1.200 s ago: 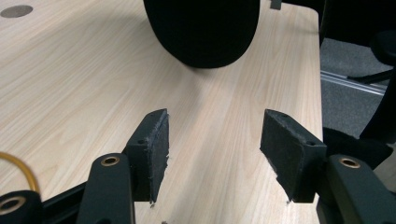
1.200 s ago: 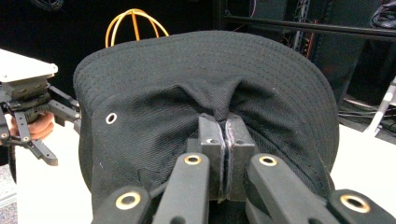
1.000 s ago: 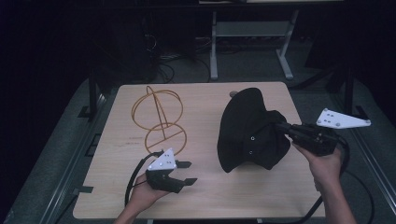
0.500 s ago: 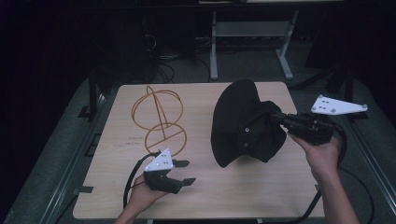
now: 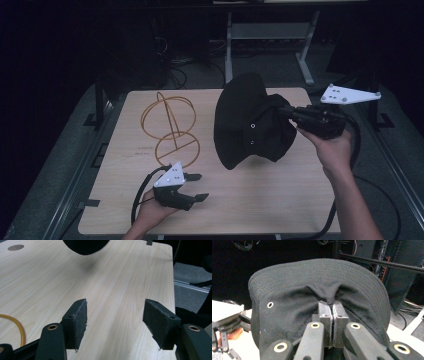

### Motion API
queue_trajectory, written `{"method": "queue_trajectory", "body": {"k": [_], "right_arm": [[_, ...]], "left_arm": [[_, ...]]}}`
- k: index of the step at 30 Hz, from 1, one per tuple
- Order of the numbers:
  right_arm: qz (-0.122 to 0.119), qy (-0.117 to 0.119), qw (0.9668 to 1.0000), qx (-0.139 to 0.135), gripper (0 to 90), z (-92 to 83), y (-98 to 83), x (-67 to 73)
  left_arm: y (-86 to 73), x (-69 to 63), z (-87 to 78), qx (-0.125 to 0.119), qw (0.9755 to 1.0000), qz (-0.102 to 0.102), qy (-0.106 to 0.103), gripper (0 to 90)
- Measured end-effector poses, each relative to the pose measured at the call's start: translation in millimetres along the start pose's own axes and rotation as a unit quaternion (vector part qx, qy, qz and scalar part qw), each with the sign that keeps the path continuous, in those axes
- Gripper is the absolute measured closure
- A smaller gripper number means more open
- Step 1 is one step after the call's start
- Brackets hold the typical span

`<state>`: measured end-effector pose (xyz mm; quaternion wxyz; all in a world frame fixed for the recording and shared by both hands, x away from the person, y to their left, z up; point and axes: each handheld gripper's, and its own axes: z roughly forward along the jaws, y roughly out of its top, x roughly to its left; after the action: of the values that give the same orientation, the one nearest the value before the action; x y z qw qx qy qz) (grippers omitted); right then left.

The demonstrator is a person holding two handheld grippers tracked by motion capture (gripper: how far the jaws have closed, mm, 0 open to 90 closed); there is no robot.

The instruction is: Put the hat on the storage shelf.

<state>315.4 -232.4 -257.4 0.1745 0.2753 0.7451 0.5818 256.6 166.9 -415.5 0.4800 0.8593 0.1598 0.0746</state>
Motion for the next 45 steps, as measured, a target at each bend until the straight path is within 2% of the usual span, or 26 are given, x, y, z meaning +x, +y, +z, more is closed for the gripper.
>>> {"method": "queue_trajectory", "body": {"k": [7,16,24,45], "right_arm": [[-0.002,0.009,1.0000,-0.001,88.1,15.7,13.0,0.7],[-0.007,0.019,0.9998,0.001,88.1,31.9,26.2,3.1],[-0.008,0.026,0.9996,-0.007,88.1,44.8,38.2,4.6],[-0.017,0.044,0.9989,-0.003,88.0,89.6,72.1,16.5]], "left_arm": [[-1.1,-4.0,6.4,0.005,1.0000,0.007,-0.001,33.6],[-1.5,-4.6,6.9,0.007,0.9999,0.009,-0.001,33.1],[-3.9,-2.0,5.6,0.008,0.9999,0.002,0.006,31.3],[-5.2,-0.9,3.1,0.006,0.9999,0.001,0.010,29.9]]}}
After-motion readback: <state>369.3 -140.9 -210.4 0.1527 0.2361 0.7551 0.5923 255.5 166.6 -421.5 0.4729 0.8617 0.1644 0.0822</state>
